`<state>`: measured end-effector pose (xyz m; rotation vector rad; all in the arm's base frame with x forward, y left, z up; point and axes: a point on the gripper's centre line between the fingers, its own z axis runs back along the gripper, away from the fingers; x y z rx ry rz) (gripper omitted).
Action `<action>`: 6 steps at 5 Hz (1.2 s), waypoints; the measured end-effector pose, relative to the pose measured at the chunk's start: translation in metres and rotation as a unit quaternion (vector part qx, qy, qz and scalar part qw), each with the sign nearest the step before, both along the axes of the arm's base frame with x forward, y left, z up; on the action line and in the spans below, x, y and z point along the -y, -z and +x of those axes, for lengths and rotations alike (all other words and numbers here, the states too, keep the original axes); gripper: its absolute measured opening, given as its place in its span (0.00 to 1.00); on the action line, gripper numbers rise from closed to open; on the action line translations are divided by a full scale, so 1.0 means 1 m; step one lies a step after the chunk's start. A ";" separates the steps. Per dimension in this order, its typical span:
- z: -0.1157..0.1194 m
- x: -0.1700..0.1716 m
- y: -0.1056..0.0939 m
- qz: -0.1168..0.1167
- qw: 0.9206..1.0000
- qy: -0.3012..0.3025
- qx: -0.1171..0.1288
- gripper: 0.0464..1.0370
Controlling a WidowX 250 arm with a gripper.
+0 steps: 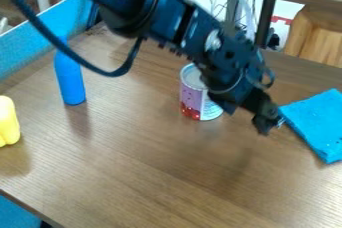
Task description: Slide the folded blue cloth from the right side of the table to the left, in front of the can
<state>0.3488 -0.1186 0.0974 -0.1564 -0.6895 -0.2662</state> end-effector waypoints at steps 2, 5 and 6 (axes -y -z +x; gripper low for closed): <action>0.049 0.053 -0.021 -0.015 0.999 0.018 0.035 0.96; 0.073 0.079 0.033 0.028 0.999 -0.011 0.035 0.96; 0.065 0.074 0.037 0.030 0.999 -0.020 0.027 0.96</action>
